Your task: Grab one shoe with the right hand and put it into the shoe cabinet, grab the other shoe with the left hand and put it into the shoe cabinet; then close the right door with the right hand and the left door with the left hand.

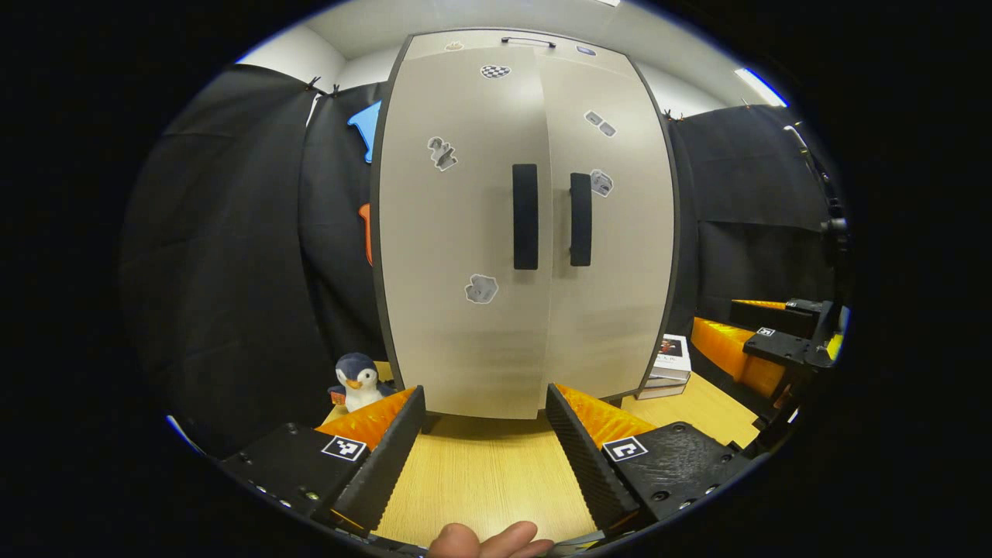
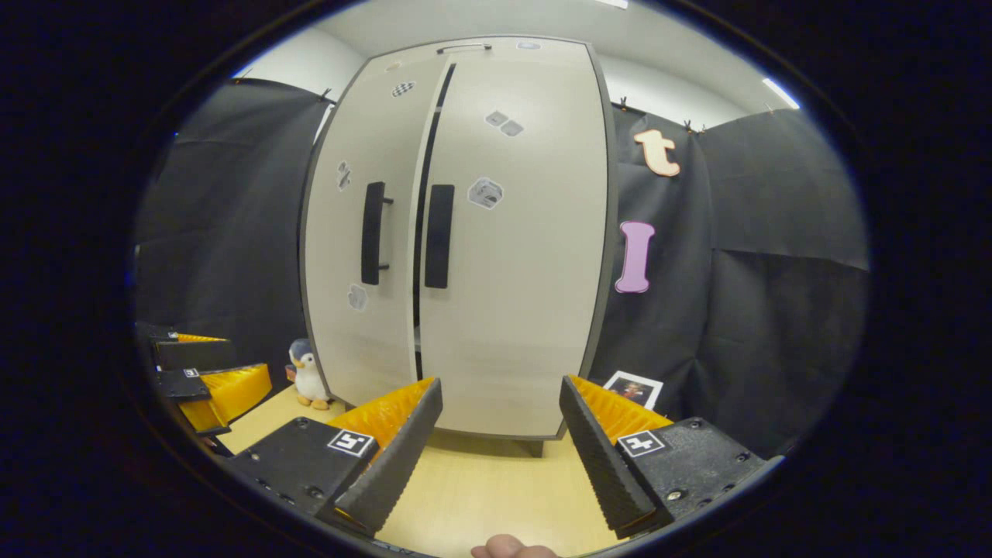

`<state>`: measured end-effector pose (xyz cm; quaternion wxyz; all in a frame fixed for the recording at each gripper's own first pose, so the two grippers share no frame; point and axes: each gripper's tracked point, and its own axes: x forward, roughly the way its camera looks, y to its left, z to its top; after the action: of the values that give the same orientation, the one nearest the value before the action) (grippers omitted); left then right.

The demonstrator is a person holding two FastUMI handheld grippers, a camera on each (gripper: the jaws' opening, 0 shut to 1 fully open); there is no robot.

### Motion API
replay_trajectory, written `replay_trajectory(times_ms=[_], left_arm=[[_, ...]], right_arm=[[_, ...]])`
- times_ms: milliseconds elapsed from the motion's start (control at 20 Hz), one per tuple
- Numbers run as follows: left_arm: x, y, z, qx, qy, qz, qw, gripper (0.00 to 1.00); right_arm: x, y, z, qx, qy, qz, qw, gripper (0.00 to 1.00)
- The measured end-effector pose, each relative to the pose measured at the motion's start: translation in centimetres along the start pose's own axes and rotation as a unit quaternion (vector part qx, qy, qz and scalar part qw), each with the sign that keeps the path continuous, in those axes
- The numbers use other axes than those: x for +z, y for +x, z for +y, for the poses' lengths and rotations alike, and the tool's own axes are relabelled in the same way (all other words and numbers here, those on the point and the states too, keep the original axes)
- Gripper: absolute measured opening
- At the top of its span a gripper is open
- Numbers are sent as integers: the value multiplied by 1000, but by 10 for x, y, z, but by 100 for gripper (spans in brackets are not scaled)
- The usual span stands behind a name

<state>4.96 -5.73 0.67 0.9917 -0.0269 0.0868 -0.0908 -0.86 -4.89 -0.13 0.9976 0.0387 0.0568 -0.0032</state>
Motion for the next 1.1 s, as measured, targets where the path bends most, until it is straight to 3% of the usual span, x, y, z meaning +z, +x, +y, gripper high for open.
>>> replay_trajectory(times_ms=[1100], left_arm=[[-8,6,0,7,-1,6,1000,95]], right_arm=[[1,6,-5,3,12,3,1000,99]])
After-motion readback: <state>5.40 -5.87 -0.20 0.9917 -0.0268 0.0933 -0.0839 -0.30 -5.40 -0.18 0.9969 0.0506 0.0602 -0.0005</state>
